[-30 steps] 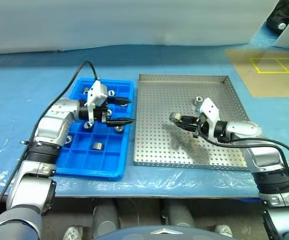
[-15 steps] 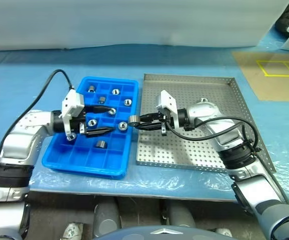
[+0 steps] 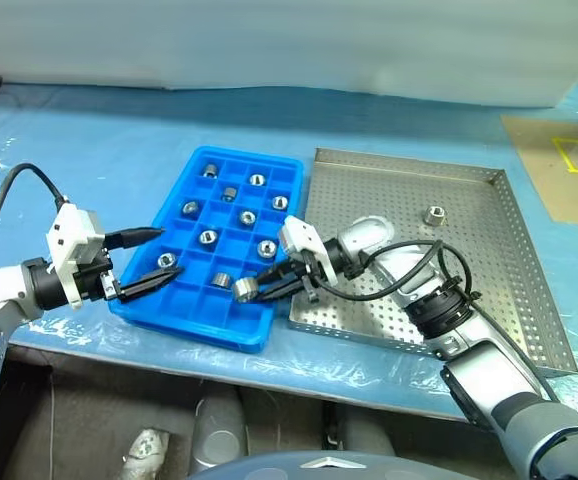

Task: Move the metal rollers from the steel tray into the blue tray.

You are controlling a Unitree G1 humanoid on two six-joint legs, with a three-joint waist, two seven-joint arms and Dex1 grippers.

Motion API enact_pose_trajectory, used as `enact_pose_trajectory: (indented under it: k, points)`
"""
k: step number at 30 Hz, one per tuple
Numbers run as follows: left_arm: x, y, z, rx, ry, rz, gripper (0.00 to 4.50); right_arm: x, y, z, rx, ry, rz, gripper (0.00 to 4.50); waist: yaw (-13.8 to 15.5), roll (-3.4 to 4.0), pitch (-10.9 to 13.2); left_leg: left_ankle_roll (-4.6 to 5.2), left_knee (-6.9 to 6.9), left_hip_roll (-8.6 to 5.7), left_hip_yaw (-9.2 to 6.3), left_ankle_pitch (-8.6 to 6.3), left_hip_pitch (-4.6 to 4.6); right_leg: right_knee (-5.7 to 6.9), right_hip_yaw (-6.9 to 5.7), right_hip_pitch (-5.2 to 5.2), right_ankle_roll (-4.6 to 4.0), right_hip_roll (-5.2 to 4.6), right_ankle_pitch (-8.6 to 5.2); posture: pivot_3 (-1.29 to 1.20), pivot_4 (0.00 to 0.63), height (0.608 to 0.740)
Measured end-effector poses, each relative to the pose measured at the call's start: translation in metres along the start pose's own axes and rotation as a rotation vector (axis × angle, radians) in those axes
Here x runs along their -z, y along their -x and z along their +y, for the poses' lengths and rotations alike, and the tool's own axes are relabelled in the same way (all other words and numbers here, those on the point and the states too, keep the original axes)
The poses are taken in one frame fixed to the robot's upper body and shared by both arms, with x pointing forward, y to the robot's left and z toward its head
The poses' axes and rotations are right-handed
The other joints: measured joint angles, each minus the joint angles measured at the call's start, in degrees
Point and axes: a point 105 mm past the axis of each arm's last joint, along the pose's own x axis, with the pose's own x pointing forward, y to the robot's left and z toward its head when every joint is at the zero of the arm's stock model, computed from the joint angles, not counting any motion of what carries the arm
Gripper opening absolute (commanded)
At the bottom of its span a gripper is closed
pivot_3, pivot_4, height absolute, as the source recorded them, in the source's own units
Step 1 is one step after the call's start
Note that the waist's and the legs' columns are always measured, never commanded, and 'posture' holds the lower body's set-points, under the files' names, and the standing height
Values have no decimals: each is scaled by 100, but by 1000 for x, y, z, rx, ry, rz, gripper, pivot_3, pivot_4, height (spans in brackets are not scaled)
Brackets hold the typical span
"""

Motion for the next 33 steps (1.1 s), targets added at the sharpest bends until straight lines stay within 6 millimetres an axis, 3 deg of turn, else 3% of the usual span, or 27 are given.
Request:
enact_pose_trajectory:
  k: [8,15,25,29,33]
  points:
    - [-5,0,-7,-2,10,-9,4077,1,-11,1,-32,-6,-8,630,26,-1,-1,-6,0,0,-9,3,-1,6,-1,-1,1,1,-1,347,150,740]
    - [-8,-1,-7,-7,8,-18,4077,6,-7,-1,-23,10,15,2937,23,-1,-1,-11,2,0,-14,6,-17,6,-6,-11,1,2,-1,323,150,740]
    - [-15,-24,-2,67,-11,-58,4077,8,9,-17,123,-10,11,2937,-1,-1,-1,-24,14,-2,-18,15,-14,35,-6,-12,1,0,0,165,150,740]
    - [-21,-45,3,116,-25,-106,4077,2,34,-32,286,-29,-27,2937,-32,-2,-2,-32,23,-6,-18,20,-4,52,0,-9,0,0,0,94,150,740]
    - [-27,-78,9,169,-50,-176,4077,-1,75,-50,521,-48,-71,2937,-67,-3,-2,-59,28,-9,-18,36,-2,58,3,-6,0,0,0,-5,150,740]
